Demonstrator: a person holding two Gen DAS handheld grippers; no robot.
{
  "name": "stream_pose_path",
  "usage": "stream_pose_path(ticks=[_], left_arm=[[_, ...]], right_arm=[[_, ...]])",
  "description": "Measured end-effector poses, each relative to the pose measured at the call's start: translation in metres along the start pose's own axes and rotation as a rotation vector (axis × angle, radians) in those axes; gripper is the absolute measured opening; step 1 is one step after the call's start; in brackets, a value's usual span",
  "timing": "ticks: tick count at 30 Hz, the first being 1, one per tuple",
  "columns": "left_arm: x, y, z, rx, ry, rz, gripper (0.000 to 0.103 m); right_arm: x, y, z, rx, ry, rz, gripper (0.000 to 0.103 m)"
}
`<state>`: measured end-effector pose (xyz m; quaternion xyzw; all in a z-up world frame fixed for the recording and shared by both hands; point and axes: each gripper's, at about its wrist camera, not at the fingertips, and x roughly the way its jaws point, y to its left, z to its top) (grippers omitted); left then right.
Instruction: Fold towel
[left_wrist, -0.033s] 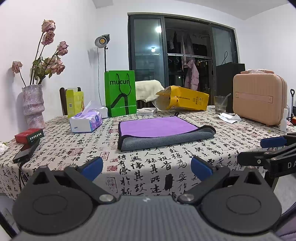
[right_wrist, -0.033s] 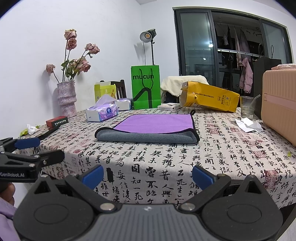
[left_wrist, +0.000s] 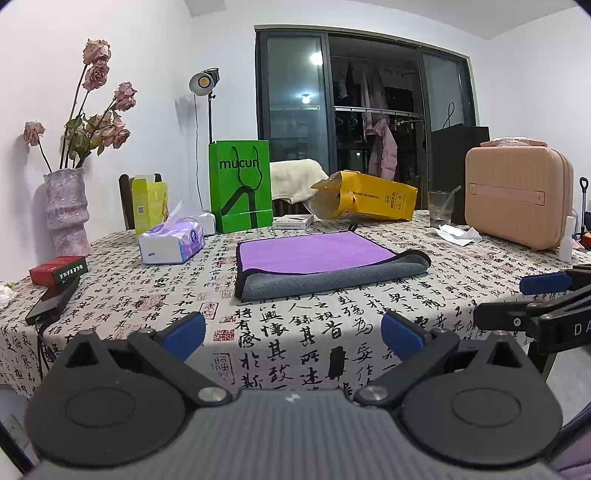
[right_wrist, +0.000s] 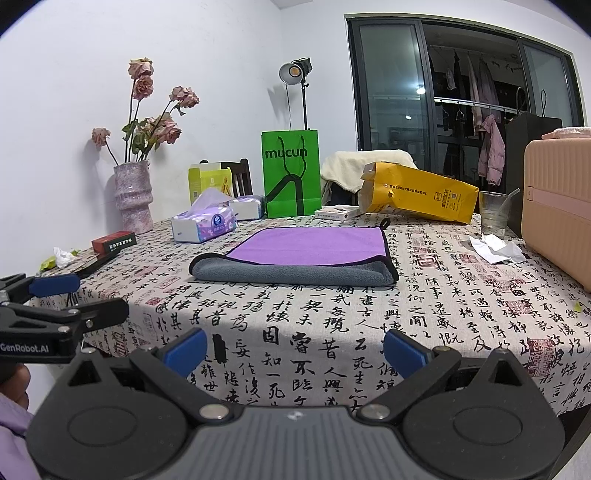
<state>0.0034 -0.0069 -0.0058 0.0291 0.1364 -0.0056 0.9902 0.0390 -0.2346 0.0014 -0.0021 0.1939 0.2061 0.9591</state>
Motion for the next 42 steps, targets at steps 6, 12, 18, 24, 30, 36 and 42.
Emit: stream_pose_path(ticks=[6,12,18,24,30,36,42], left_arm=[[0.000,0.000,0.000,0.000,0.001,0.000,0.103],[0.001,-0.001,-0.001,0.000,0.002,-0.001,0.103],[0.004,-0.007,-0.007,0.007,0.011,-0.007,0.103],[0.006,-0.003,-0.006,0.011,0.014,0.006,0.103],[0.016,-0.002,-0.005,0.023,0.014,0.010,0.103],[0.041,-0.005,-0.001,0.058,0.028,0.026,0.103],[0.069,0.001,0.010,0.037,0.044,0.054,0.103]], right_arm=[[0.000,0.000,0.000,0.000,0.001,0.000,0.102],[0.000,0.000,0.000,0.000,0.001,0.000,0.102],[0.002,0.001,-0.002,-0.005,0.005,0.001,0.102],[0.006,0.002,-0.007,-0.013,0.008,-0.009,0.102],[0.011,0.000,-0.006,-0.038,0.007,-0.047,0.102],[0.032,-0.014,-0.007,0.000,0.016,-0.072,0.102],[0.057,-0.027,-0.002,0.015,0.029,-0.079,0.102]])
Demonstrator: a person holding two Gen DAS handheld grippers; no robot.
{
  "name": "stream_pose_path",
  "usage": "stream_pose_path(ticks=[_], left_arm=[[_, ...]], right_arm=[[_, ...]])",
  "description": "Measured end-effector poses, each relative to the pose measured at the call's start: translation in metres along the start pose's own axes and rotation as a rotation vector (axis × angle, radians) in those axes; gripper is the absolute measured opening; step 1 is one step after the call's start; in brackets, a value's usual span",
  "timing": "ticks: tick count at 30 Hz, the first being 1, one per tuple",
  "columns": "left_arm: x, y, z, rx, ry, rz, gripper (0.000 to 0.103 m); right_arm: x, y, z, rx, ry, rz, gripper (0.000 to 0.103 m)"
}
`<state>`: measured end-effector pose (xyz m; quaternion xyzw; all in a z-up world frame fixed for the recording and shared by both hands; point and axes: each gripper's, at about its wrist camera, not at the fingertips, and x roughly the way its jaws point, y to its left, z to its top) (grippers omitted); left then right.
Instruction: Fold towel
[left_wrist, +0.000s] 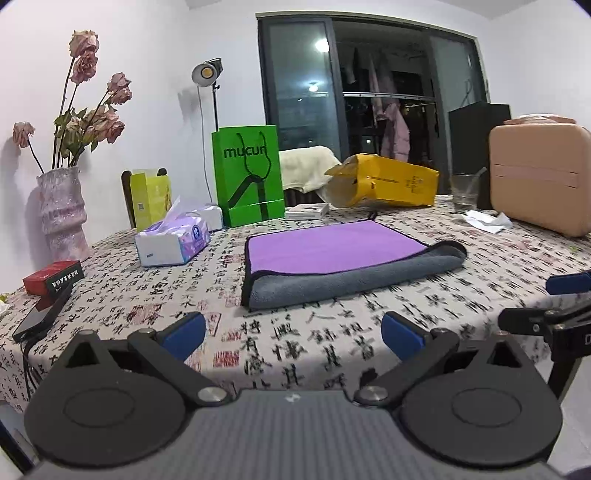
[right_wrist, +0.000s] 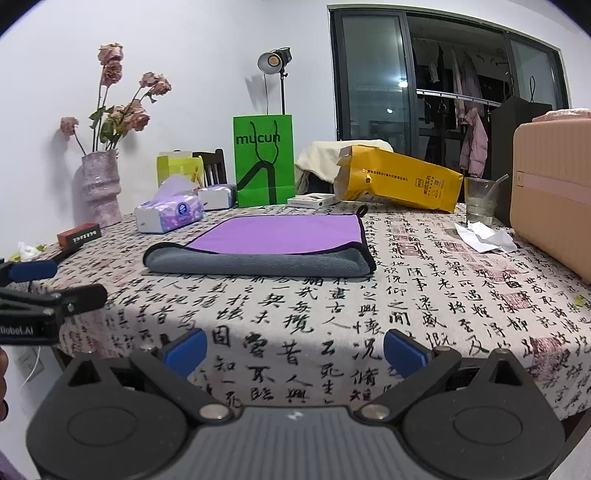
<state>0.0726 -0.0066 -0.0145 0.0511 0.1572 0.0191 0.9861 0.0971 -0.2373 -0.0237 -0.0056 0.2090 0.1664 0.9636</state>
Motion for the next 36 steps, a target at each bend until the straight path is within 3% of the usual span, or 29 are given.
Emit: stream_pose_path(ticks=[7,25,31,36], left_arm=[[0.036,0.009,0.015,-0.046,0.035,0.008,0.103],[0.105,0.026,0.035,-0.057,0.061,0.013,0.103],[0.125,0.030,0.041,-0.064,0.079,-0.004,0.099],[0.138,0.030,0.040,-0.050,0.120,-0.019,0.086]], right_arm=[[0.030,-0.018,0.016,0.027,-0.003,-0.019,0.102],[0.096,-0.040,0.045,0.025,0.017,-0.027,0.101],[0.116,-0.045,0.058,0.017,0.015,-0.010,0.098],[0.132,-0.048,0.063,0.001,0.032,-0.003,0.091]])
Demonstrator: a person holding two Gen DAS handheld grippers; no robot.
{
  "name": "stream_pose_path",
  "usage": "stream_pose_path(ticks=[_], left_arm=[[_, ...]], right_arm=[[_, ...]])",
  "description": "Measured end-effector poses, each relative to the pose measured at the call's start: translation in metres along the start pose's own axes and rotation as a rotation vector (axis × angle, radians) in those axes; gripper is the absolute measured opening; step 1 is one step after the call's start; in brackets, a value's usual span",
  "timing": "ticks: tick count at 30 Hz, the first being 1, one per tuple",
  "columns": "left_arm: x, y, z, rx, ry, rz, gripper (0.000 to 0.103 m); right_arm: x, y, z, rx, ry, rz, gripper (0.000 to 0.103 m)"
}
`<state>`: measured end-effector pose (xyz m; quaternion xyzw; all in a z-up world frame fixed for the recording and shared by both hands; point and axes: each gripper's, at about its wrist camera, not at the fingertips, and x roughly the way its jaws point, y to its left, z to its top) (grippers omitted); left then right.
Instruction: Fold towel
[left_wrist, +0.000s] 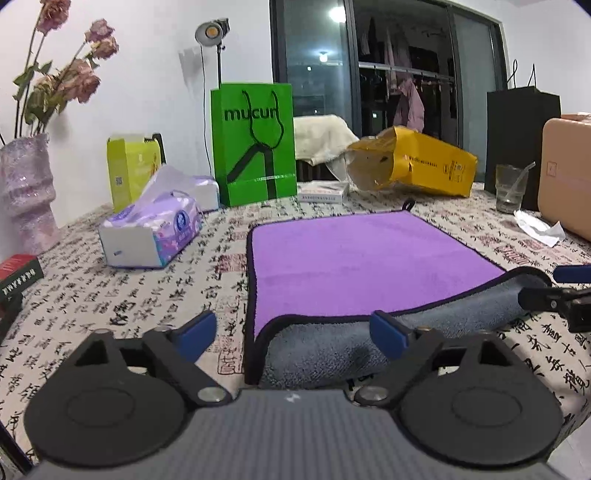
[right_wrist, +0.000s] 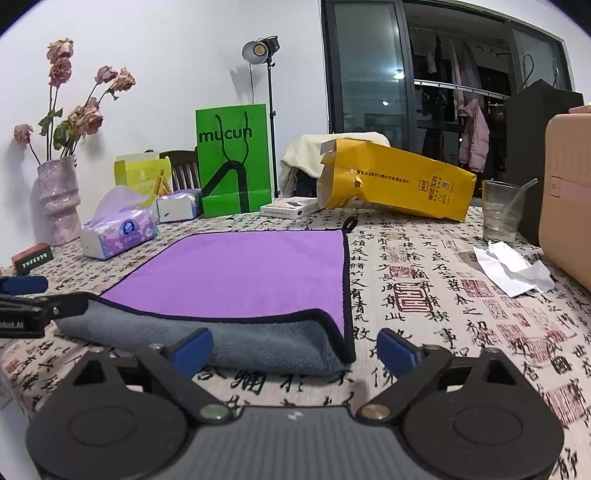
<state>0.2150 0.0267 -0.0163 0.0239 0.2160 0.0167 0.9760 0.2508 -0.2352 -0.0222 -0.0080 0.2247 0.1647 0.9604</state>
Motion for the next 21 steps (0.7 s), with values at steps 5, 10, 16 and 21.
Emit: stream_pose_path(ticks=[5,10,16,21], left_arm=[[0.009,0.003,-0.001,-0.002,0.053,-0.022,0.057],[0.013,0.005,-0.003,-0.005,0.078,-0.030,0.041],[0.012,0.008,-0.003,-0.008,0.094,-0.047,0.041],[0.010,0.007,-0.003,-0.002,0.086,-0.024,0.012]], right_arm=[[0.011,-0.004,0.004,-0.019,0.016,0.006,0.078],[0.019,-0.004,0.006,-0.033,0.054,0.024,0.048],[0.021,-0.006,0.006,-0.035,0.067,-0.007,0.027],[0.018,-0.007,0.006,-0.044,0.064,-0.029,0.013]])
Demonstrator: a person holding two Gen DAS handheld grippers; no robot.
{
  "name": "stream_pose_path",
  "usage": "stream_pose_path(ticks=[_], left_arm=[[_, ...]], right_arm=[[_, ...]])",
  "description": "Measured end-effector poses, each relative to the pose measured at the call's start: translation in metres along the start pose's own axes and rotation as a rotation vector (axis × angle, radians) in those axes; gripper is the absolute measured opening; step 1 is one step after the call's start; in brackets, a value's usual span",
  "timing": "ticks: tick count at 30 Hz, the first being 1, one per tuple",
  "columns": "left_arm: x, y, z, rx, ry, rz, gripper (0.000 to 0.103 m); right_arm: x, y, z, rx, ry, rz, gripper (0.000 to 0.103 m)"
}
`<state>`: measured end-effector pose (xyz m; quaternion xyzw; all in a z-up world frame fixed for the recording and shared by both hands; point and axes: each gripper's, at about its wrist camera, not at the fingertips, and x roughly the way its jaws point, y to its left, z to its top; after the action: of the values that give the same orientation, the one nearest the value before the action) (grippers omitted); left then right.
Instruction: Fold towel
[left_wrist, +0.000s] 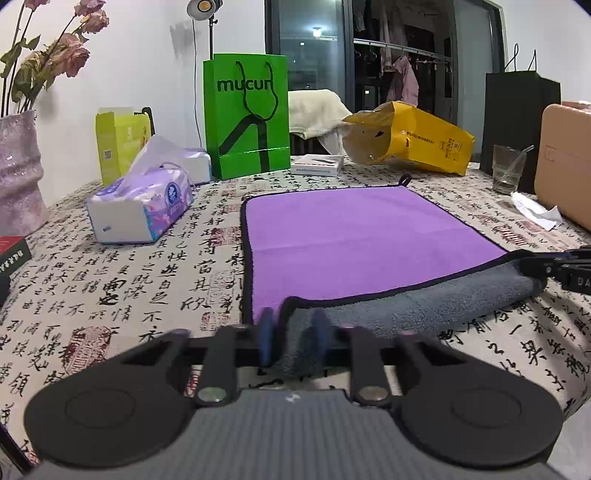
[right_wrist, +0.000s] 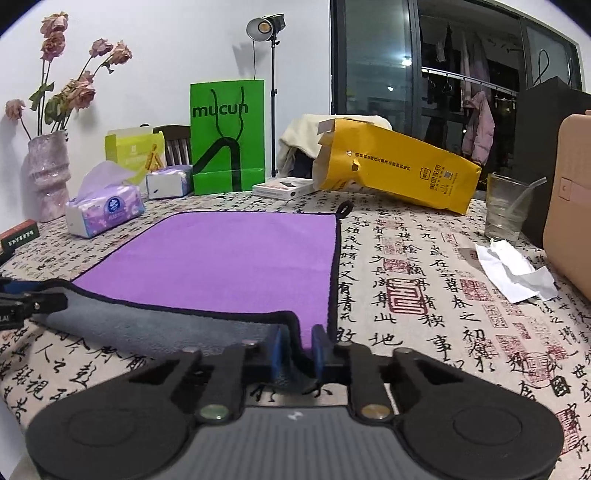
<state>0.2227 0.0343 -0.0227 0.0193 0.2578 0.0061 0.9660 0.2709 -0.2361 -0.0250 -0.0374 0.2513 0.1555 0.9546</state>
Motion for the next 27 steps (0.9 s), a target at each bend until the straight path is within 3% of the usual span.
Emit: stream_pose_path(ticks=[3,14,21,27], left_arm=[[0.000,0.001,0.002,-0.001,-0.001,0.009,0.007],[-0.006,0.003,0.019,0.009,-0.060,0.018,0.007],[0.004,0.009,0.047,0.010,-0.108,0.028,0.007],[0.022,0.011,0.078,0.042,-0.147,0.037,0.007]], right_arm=[[-0.002,0.000,0.001,-0.012,-0.002,0.002,0.009],[-0.004,0.003,0.021,-0.060,-0.051,0.003,0.007],[0.004,-0.001,0.044,-0.086,-0.087,0.004,0.007],[0.025,-0.016,0.069,-0.030,-0.082,0.063,0.006]])
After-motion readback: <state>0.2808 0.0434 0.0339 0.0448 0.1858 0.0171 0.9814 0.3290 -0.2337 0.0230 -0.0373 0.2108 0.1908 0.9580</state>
